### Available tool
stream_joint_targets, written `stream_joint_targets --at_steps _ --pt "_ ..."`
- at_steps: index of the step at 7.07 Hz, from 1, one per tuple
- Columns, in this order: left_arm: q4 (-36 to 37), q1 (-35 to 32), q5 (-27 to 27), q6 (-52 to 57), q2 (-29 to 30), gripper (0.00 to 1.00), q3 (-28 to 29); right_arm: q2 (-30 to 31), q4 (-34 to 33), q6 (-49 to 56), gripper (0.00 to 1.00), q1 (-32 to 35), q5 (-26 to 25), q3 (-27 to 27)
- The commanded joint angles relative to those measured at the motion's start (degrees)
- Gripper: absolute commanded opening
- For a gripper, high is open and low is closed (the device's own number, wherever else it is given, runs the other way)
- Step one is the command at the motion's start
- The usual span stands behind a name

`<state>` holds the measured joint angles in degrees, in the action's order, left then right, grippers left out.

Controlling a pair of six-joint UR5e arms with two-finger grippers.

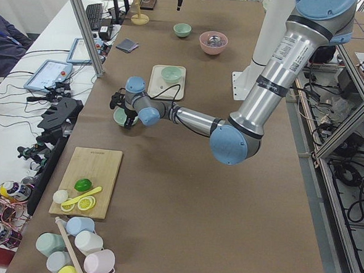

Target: Stack green bowls together

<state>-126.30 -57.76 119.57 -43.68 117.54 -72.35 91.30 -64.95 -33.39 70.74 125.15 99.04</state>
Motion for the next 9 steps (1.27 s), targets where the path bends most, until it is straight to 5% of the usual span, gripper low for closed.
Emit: stream_joint_targets --at_steps 1,9 --pt "0.0 0.19 -0.57 0.17 1.19 0.36 2.03 -0.07 0.0 -0.01 0.99 -0.26 -0.08 0.01" --pt "3.59 -1.12 -1.36 0.08 6.82 0.33 5.28 0.02 0.0 -0.01 0.99 -0.34 -0.61 -0.08"
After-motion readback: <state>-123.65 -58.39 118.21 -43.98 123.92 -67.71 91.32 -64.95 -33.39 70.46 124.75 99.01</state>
